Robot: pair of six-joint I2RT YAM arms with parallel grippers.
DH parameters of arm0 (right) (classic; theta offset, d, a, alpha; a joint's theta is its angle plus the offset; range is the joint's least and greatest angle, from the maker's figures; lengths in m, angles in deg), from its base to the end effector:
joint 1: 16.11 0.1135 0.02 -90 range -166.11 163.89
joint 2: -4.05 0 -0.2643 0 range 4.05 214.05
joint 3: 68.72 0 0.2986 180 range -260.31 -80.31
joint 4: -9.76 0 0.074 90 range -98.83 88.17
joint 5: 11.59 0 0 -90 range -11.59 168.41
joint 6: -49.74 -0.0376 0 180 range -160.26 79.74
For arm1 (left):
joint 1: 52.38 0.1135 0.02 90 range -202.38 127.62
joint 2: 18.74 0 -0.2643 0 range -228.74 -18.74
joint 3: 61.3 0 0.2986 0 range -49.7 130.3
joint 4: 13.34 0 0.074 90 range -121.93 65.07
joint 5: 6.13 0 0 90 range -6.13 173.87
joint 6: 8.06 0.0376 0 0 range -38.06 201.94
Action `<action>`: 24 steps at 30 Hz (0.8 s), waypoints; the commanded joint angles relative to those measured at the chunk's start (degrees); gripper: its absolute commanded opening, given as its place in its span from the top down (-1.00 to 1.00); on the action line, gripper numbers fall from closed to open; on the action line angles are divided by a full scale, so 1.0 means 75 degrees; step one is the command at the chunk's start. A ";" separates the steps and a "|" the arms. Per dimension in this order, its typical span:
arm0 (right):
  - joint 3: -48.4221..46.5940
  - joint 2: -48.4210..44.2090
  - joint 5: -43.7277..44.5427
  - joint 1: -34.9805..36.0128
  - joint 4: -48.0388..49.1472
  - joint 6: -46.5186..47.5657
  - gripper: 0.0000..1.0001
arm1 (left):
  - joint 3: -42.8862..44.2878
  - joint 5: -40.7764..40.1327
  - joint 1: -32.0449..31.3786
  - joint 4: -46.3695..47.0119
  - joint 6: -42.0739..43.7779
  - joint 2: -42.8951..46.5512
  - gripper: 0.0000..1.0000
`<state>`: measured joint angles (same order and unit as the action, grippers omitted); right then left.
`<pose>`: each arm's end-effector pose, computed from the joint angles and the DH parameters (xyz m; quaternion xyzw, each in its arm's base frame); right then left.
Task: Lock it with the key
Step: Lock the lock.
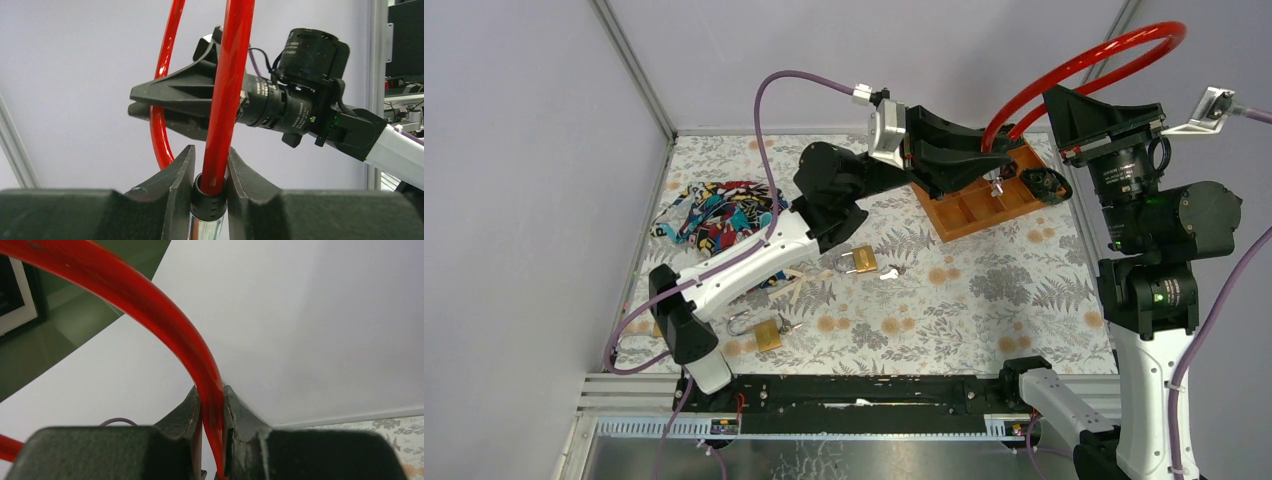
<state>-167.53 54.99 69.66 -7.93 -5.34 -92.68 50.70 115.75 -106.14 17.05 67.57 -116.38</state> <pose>0.1449 0.0266 0.6003 0.1178 0.4676 0.4732 0.7373 0.2321 -0.3502 0.5241 0.3633 0.2628 -0.5847 0.6761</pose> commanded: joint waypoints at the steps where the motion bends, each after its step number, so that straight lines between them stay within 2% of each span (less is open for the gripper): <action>1: -0.0598 -0.0257 -0.2136 0.0233 0.0833 -0.0262 1.00 | -0.0182 -0.1683 0.0060 -0.1827 -0.0280 -0.0334 0.44; 3: -0.0523 -0.0292 -0.2128 0.0233 0.0846 -0.0311 1.00 | -0.0154 -0.2069 0.0062 -0.1857 -0.0444 -0.0335 0.40; 6: -0.0387 -0.0311 -0.2185 0.0230 0.0972 -0.0490 1.00 | -0.0035 -0.2394 0.0065 -0.1917 -0.0495 -0.0399 0.25; 12: -0.0578 -0.0265 -0.2321 0.0233 0.0878 -0.0478 1.00 | -0.0018 -0.2734 0.0104 -0.2319 -0.0461 -0.0538 0.22; 15: -0.0761 -0.0264 -0.2271 0.0239 0.0658 -0.0319 1.00 | -0.0175 -0.2328 0.0134 -0.2277 -0.0490 -0.0438 0.49; 18: -0.0967 -0.0216 -0.2269 0.0233 0.0391 -0.0065 1.00 | -0.0382 -0.1800 0.0143 -0.2033 -0.0547 -0.0247 1.00; 24: -0.0833 -0.0020 -0.2907 0.0233 0.0325 0.0043 1.00 | -0.0405 -0.0886 0.0163 -0.1274 -0.1260 -0.0047 1.00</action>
<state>-170.37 55.86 59.32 -7.80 -10.65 -89.32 48.51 106.27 -106.07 8.37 61.89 -116.19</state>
